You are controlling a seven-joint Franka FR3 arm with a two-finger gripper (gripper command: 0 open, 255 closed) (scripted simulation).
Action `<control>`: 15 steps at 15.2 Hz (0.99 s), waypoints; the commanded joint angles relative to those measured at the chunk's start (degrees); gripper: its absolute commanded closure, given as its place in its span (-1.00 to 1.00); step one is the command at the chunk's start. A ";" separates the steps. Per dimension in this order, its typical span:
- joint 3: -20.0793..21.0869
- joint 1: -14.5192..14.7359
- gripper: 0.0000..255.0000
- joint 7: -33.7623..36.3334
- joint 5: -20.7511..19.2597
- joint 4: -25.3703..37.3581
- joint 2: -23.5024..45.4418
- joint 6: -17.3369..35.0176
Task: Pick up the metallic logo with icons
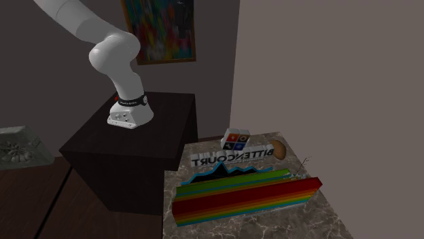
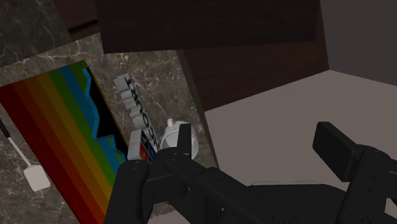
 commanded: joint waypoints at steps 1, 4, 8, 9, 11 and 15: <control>0.00 0.00 -1.00 0.00 0.00 0.00 0.00 0.00; -1.97 -0.16 -1.00 -3.36 -1.80 -2.84 2.64 5.65; -4.64 -0.36 -1.00 -7.68 -3.90 -5.49 7.49 13.47; -5.31 -0.40 -1.00 -8.75 -4.36 -5.94 8.94 15.45; -6.63 -0.45 -1.00 -10.87 -5.16 -6.57 12.09 19.44; -9.24 -0.37 -1.00 -15.12 -6.22 -6.77 19.38 27.34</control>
